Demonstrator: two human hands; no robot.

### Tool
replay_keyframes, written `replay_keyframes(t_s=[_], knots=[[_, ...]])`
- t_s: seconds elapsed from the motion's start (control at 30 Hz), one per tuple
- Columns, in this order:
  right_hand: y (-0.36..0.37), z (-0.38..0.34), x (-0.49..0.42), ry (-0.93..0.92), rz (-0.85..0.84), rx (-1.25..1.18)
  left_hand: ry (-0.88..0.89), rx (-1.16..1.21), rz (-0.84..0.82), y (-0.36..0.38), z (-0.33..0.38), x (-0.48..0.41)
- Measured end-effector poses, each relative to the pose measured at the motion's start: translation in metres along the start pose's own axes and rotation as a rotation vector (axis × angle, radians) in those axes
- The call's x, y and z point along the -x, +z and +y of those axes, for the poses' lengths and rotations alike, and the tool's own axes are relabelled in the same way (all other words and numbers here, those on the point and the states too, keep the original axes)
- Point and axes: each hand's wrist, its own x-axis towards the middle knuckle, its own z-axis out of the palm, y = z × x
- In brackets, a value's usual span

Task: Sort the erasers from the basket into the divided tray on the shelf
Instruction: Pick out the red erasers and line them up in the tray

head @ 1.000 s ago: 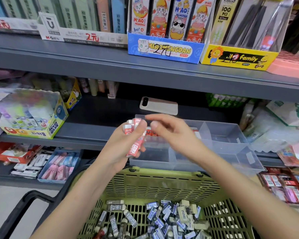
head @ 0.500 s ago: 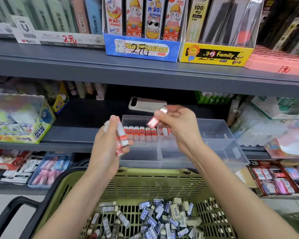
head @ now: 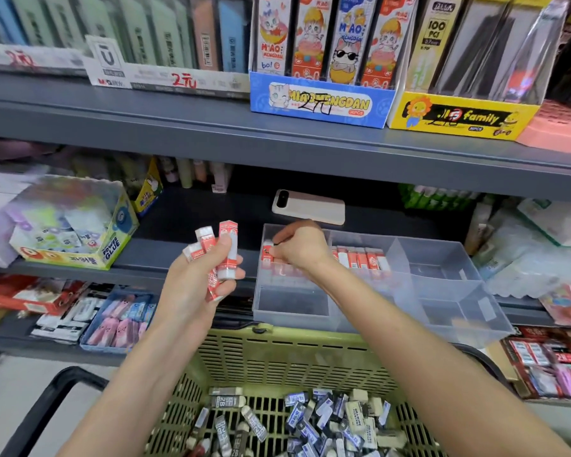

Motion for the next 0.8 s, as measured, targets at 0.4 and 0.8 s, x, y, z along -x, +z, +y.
replay_keyframes(t_s=[0.4,0.8], knots=[[-0.026,-0.022,0.061,-0.291,-0.333,-0.409,0.028,-0.132,-0.201,0.007,0.000,0.003],[-0.110,0.040,0.096,-0.174,-0.015,-0.197,0.016,-0.277,-0.329,0.059,-0.025,0.012]])
